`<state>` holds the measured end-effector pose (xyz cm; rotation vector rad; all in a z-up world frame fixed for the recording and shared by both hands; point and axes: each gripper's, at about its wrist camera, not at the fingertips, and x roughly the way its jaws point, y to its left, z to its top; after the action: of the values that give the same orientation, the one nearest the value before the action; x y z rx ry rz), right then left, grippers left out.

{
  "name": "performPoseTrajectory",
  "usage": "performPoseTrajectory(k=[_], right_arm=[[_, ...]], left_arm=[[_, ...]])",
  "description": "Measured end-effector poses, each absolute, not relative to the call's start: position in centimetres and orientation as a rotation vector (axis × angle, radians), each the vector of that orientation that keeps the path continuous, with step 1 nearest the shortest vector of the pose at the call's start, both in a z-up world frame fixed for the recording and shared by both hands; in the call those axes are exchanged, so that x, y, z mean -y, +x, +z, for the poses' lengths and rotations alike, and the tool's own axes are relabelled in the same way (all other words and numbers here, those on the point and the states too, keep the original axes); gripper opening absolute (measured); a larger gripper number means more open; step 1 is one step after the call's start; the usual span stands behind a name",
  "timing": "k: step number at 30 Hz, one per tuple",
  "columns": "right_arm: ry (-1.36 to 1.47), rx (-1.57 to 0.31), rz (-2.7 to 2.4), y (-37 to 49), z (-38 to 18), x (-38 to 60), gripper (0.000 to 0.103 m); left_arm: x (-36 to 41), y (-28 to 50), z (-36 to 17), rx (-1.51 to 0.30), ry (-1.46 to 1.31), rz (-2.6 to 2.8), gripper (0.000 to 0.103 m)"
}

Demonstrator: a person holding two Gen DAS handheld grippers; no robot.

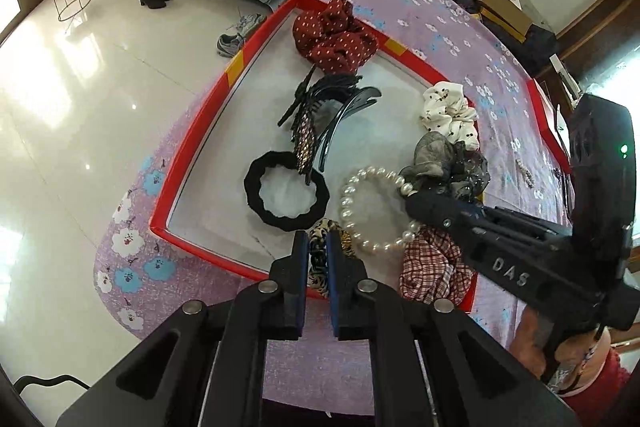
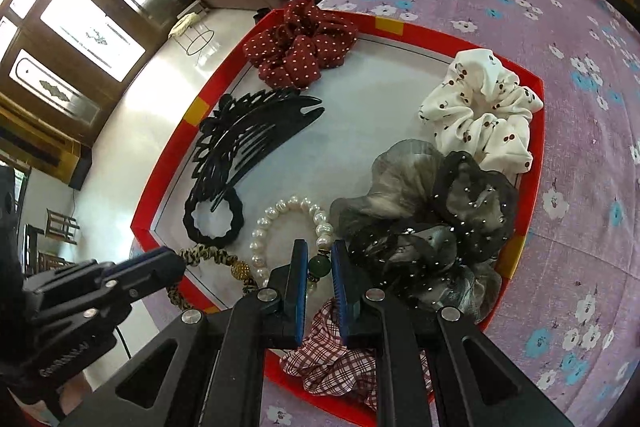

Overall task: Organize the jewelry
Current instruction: 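Carry both items into the tray and open both tools to release, then move both open tools back to the black hair tie and white bead bracelet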

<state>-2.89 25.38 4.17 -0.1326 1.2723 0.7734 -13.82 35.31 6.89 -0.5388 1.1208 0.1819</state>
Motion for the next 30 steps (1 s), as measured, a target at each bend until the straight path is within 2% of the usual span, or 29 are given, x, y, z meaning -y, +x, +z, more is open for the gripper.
performPoseTrajectory(k=[3,5,8,17,30], right_arm=[[-0.129,-1.257,0.786,-3.2,4.9,-25.1,0.015],[-0.127,-1.238,0.790,-3.3,5.7,-24.7,0.019],[-0.108,-1.212,0.792,-3.7,6.9,-23.7,0.027],[-0.072,-1.147,0.721,-4.4,9.0,-17.4,0.036],[0.104,-1.164,0.487,-3.1,8.0,-4.5,0.037]], left_arm=[[-35.4,-14.0,7.7,-1.105,-0.548,0.182,0.022],[-35.4,-14.1,8.2,-1.095,-0.552,0.184,0.030],[-35.3,-14.1,9.1,-1.083,-0.556,0.183,0.031],[-32.4,-13.0,11.1,-1.071,-0.422,0.214,0.036],[-24.7,-9.6,11.5,-1.117,-0.215,0.170,0.042]])
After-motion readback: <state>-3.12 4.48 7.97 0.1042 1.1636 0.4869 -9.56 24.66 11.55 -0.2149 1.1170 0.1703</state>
